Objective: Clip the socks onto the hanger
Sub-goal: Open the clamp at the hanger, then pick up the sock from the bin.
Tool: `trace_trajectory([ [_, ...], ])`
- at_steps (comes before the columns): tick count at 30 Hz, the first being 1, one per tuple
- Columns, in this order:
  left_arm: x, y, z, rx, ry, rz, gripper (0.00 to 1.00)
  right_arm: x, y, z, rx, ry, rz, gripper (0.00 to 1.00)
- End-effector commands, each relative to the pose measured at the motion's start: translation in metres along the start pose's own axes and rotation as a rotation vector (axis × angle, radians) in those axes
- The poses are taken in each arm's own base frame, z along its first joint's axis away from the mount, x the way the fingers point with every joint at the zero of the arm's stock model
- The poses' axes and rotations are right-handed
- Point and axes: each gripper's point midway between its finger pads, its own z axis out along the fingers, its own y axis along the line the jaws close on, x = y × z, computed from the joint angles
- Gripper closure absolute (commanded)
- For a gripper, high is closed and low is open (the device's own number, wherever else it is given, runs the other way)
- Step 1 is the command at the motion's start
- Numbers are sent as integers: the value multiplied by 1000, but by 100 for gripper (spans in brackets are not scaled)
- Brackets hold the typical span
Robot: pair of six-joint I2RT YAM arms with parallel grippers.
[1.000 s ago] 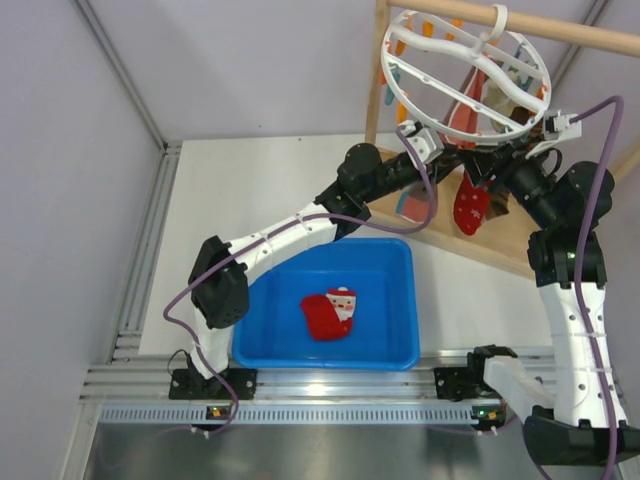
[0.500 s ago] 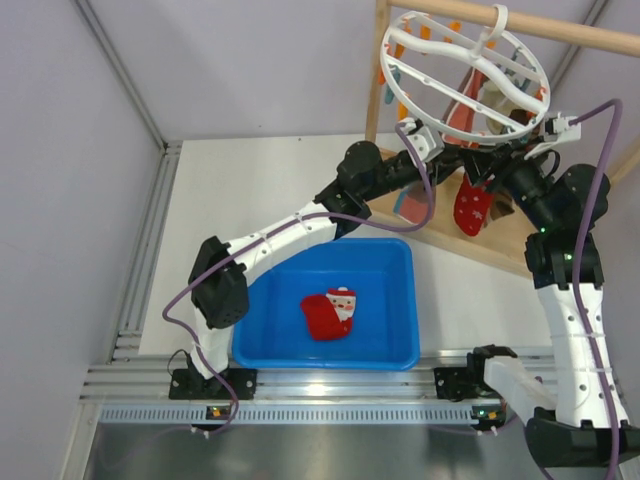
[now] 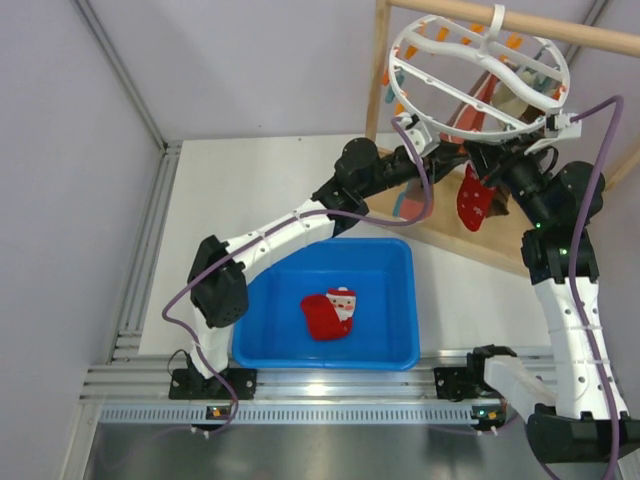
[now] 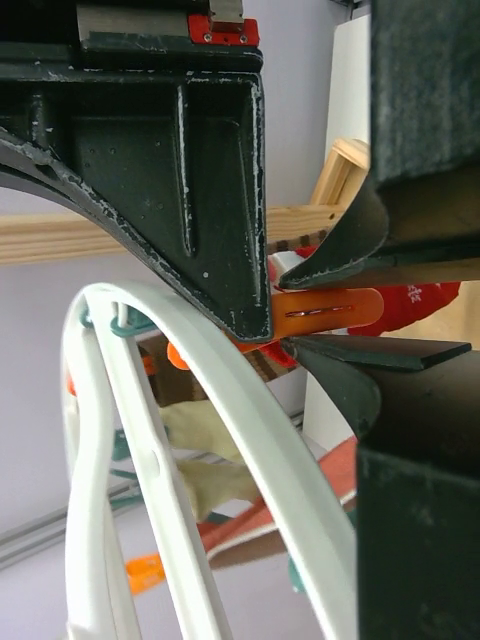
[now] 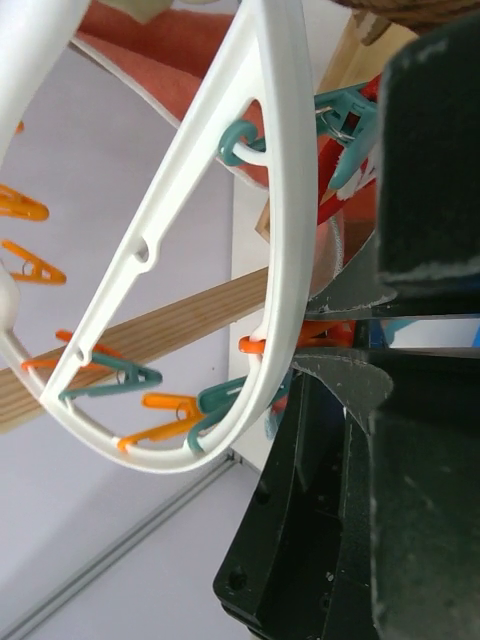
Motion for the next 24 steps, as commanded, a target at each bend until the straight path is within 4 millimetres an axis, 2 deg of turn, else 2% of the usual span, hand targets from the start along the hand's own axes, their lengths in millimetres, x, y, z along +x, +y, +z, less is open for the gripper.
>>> trace_trajectory([
  [1,-47,-54,2,207,-84,4,70,-5,10,6,-45,-20,-19,100],
  [3,-42,-53,0,201,-50,3,61,-9,9,5,-38,-29,-19,100],
  [4,-49,-51,-4,192,-52,0,54,-11,10,4,-39,-34,-21,100],
  [6,-43,-49,-13,186,-13,-22,50,-13,12,3,-41,-40,-20,100],
  [7,-56,-48,-21,181,-18,-21,48,-12,11,3,-40,-37,-17,100],
  [8,-46,-50,-28,177,18,-48,46,-14,12,2,-39,-39,-15,100],
  [9,-41,-48,-38,170,59,-66,45,-15,12,2,-39,-43,-13,100],
  [10,-58,-49,-52,169,59,-62,44,-16,12,2,-38,-45,-14,100],
  [11,-41,-54,-65,174,115,-72,44,-17,13,1,-39,-48,-15,100],
  [12,-37,-56,-77,177,147,-73,43,-18,13,1,-38,-52,-16,100],
  [13,-41,-64,-99,187,202,-84,43,-18,13,1,-38,-52,-16,100],
  [14,-18,-71,-117,198,272,-83,42,-19,13,1,-38,-53,-15,100],
  [15,-10,-74,-132,196,317,-98,42,-19,12,2,-36,-52,-16,100],
  [16,-9,-81,-156,195,376,-126,42,-20,13,1,-36,-57,-16,100],
  [17,18,-89,-179,203,464,-162,42,-20,12,1,-33,-57,-16,100],
  [18,30,-93,-196,204,516,-169,43,-21,13,1,-34,-59,-17,100],
  [19,29,-99,-213,204,536,-156,43,-21,12,1,-33,-60,-17,100],
  [20,61,-112,-242,225,639,-176,43,-21,12,1,-31,-60,-17,100],
  [22,74,-116,-268,192,692,-169,43,-22,12,0,-30,-61,-17,100],
  [23,96,-123,-287,185,762,-198,43,-22,11,1,-28,-63,-18,100],
  [24,104,-124,-295,172,795,-208,44,-22,11,1,-27,-62,-16,100],
])
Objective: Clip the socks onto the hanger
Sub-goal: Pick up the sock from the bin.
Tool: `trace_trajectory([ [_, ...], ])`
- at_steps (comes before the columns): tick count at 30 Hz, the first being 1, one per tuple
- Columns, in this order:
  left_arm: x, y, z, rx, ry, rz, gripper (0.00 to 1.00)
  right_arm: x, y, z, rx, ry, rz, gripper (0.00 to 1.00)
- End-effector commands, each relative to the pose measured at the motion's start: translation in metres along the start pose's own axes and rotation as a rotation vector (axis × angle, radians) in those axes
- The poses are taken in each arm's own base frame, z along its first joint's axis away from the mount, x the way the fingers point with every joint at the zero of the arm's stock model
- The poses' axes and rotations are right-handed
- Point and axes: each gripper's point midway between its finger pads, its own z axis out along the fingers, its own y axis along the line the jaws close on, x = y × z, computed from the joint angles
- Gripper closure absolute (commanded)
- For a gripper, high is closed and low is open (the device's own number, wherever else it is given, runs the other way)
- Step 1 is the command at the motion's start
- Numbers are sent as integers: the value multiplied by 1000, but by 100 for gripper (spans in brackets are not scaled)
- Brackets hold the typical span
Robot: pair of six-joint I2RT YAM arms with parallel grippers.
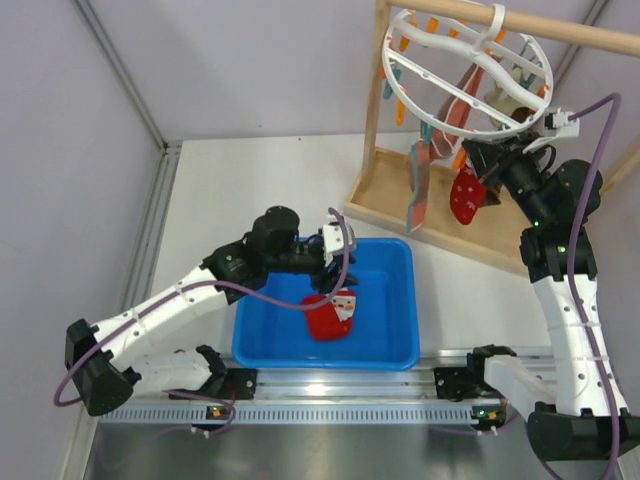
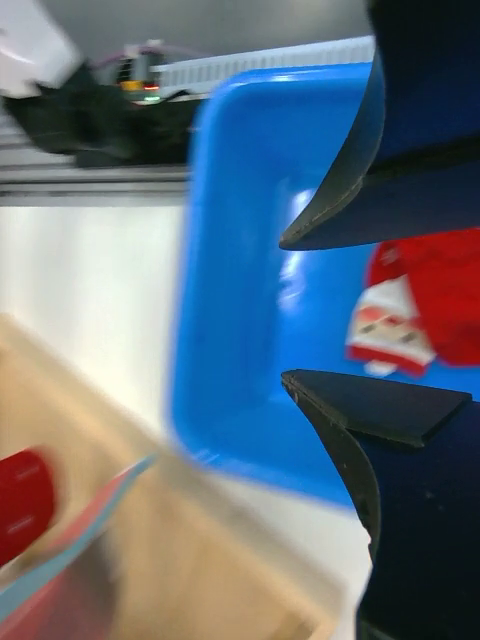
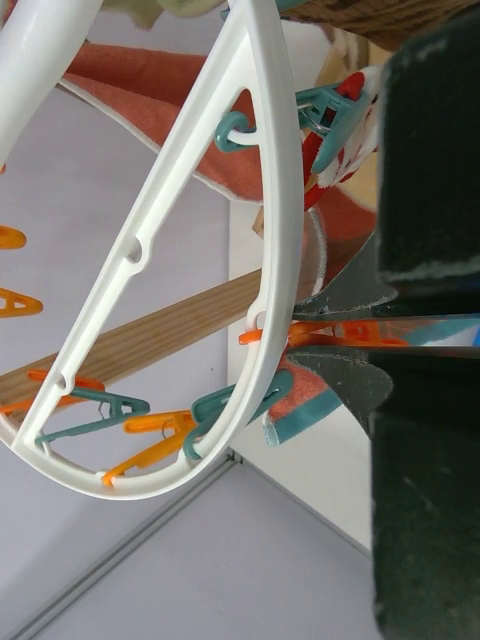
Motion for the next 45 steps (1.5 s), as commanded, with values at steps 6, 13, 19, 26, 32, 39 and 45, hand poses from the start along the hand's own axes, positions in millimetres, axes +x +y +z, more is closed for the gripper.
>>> trace_trajectory([
  [6,136,-1,-4,-189,401,-303,49,-22,12,2,-37,-59,-23,100],
  [13,186,4,21,-328,552,-460,52,-23,10,2,-24,-60,-21,100],
  [19,218,23,41,-422,644,-459,52,-22,9,0,-15,-60,-21,100],
  [26,254,26,48,-452,735,-451,57,-20,9,2,-19,-56,-18,100],
  [32,271,16,44,-401,793,-434,86,-20,8,1,-15,-55,-23,100],
  [39,117,9,42,-238,401,-152,100,-20,9,2,-23,-54,-23,100],
  [45,6,31,31,-242,266,140,100,-21,9,3,-24,-56,-21,100],
])
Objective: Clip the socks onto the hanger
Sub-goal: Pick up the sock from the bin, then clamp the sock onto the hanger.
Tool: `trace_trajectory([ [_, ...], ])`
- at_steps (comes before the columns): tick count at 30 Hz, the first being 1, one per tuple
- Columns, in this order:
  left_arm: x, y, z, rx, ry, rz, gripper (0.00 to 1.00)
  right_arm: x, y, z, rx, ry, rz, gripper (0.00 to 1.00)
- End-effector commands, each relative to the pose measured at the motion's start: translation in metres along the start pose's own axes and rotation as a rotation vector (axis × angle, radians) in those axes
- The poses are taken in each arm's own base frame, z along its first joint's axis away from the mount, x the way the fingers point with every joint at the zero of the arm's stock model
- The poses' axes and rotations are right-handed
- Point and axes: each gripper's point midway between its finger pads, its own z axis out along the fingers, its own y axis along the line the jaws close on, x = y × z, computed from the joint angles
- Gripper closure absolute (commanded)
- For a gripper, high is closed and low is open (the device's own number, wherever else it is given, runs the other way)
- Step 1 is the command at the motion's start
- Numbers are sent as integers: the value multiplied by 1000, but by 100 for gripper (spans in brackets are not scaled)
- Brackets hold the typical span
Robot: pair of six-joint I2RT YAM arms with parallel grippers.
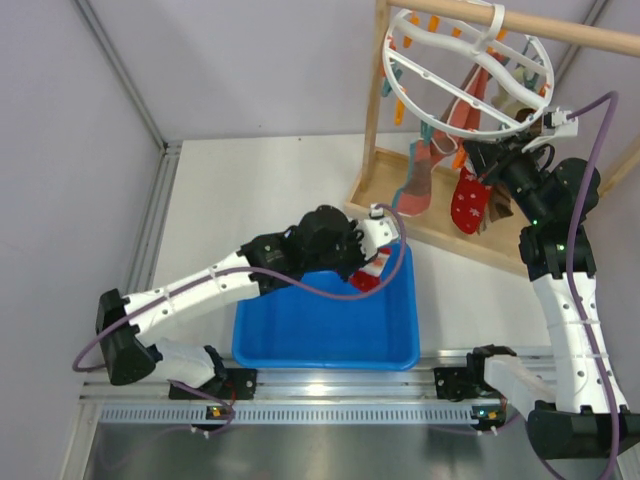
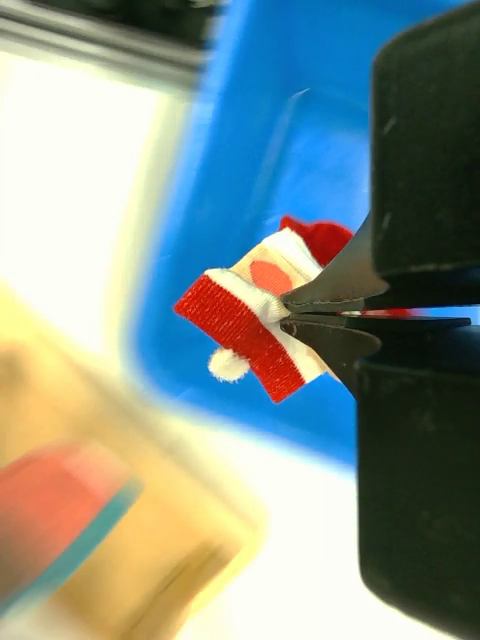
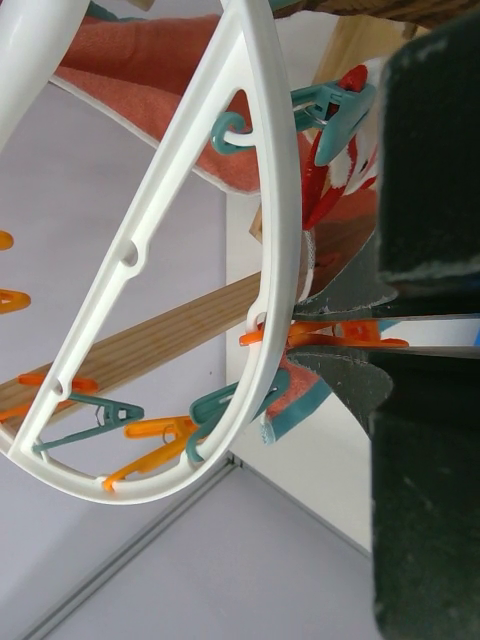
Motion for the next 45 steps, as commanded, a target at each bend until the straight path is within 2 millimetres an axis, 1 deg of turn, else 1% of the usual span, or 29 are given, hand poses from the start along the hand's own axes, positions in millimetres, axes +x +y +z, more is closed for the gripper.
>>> trace_trajectory([
  [1,-63,17,-22,-31,-114,209,100,-23,13,1,-38,-62,-24,100],
  [2,-75,19,-24,-38,-145,235,100,-23,12,1,-37,-62,-17,100],
  [3,-95,24,-30,-62,-197,262,100,-24,13,1,-35,-66,-8,100],
  [4,-111,26,-34,-74,-242,274,100,-24,13,2,-36,-67,-7,100],
  [5,-123,28,-33,-78,-276,289,100,-24,14,2,-38,-68,-1,100],
  [6,-144,30,-40,-88,-329,310,100,-25,14,2,-39,-69,3,100],
  [9,-176,27,-40,-78,-438,359,100,-24,14,3,-40,-67,16,100],
  [10,-181,26,-38,-72,-458,371,100,-24,13,4,-39,-69,20,100],
  [11,-188,25,-30,-64,-487,381,100,-26,14,3,-41,-71,25,100],
  [13,-195,26,-22,-65,-510,403,100,-26,14,5,-41,-71,25,100],
  [14,-193,26,-9,-55,-504,404,100,-28,15,5,-40,-74,26,100],
  [15,-203,26,-8,-63,-534,413,100,-28,14,6,-39,-74,28,100],
  [16,-204,26,-2,-60,-537,424,100,-28,14,6,-39,-74,28,100],
  [17,-203,29,9,-67,-529,428,100,-29,15,5,-38,-76,29,100],
  [18,-215,33,8,-86,-563,436,100,-29,14,6,-35,-76,31,100],
  [19,-218,34,11,-93,-569,445,100,-28,13,6,-34,-74,32,100],
  [20,-218,36,21,-96,-561,453,100,-28,14,6,-35,-74,35,100],
  [21,-225,37,19,-95,-578,460,100,-28,14,6,-36,-75,34,100],
  [22,-227,39,23,-98,-577,464,100,-27,14,6,-35,-74,33,100],
  [23,-224,40,32,-97,-565,469,100,-26,12,6,-32,-72,39,100],
  [24,-234,42,30,-110,-595,482,100,-27,13,6,-33,-75,39,100],
  [27,-237,55,38,-143,-605,481,100,-26,13,5,-32,-73,41,100],
  [28,-235,57,44,-144,-598,476,100,-25,12,5,-32,-72,40,100],
  [30,-238,64,45,-156,-602,465,100,-24,12,5,-31,-71,41,100],
  [31,-236,66,50,-158,-595,458,100,-24,12,5,-30,-70,40,100],
  [32,-240,69,48,-170,-608,456,100,-23,13,5,-33,-67,42,100],
  [35,-238,75,54,-184,-602,458,100,-22,12,5,-33,-64,44,100],
  [36,-240,78,53,-189,-607,457,100,-22,12,5,-33,-65,44,100],
  [45,-245,81,55,-198,-625,459,100,-19,11,6,-35,-57,40,100],
])
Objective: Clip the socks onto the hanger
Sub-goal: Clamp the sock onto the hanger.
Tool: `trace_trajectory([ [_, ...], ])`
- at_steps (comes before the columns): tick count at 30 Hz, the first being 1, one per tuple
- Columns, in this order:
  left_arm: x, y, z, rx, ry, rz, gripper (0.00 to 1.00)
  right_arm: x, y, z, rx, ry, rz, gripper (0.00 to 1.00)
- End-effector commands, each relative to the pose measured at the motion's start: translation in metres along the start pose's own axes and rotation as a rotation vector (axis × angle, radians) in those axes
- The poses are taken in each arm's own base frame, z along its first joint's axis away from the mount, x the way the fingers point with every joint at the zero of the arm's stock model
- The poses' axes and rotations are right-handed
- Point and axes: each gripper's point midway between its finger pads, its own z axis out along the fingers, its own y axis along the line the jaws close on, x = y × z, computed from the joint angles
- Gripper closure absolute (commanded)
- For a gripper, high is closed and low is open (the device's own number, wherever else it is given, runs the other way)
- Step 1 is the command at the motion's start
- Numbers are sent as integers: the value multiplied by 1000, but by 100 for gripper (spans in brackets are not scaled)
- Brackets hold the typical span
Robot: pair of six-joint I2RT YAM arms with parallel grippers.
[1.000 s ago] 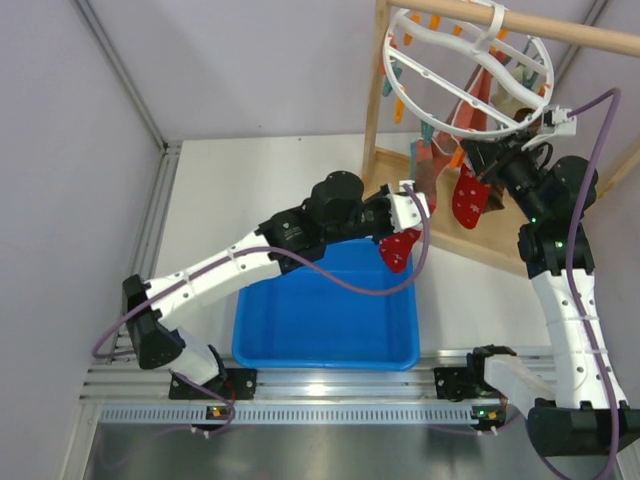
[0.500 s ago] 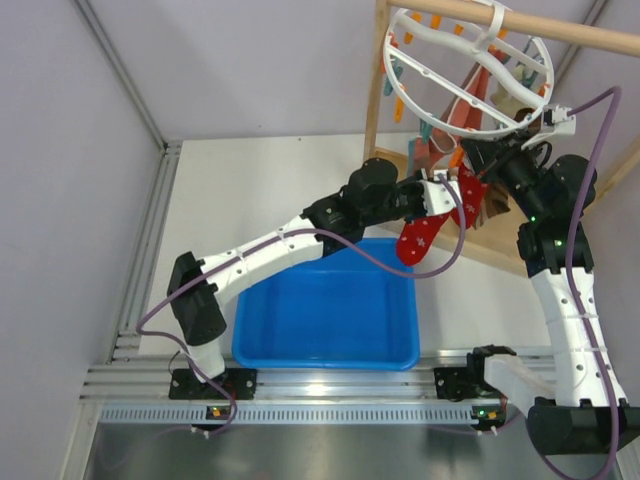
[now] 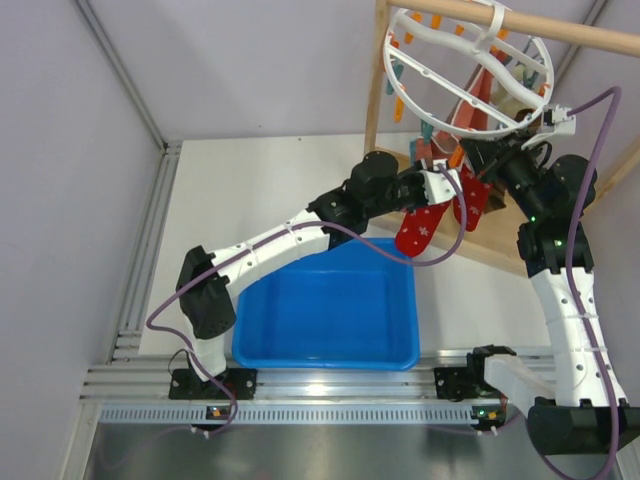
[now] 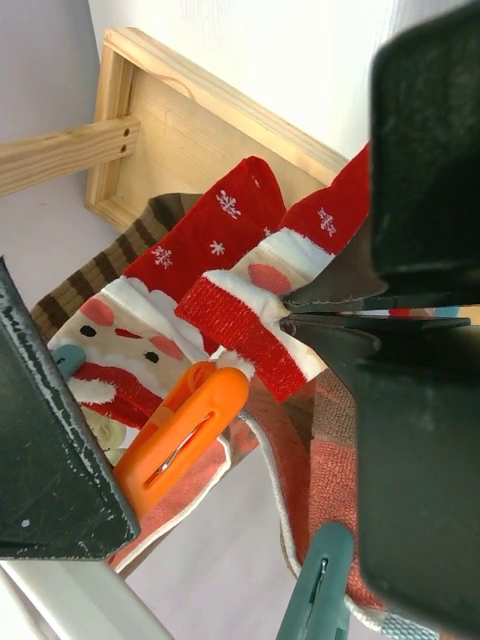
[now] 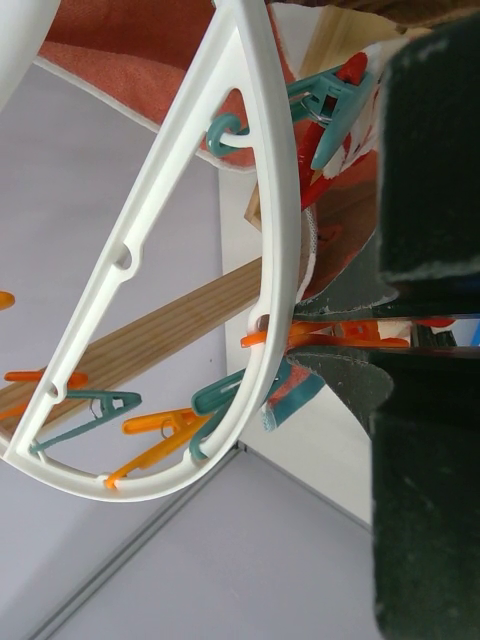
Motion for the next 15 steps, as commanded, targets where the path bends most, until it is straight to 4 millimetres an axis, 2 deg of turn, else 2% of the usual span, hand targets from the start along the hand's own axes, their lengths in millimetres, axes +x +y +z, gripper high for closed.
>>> trace_trajectory([
  [1,-45,29,-3,-80,-125,38,100,-22,14,-1,-42,-66,-24,100],
  [15,-58,37,-6,-100,-155,52,100,-20,13,-1,-35,-58,-36,100],
])
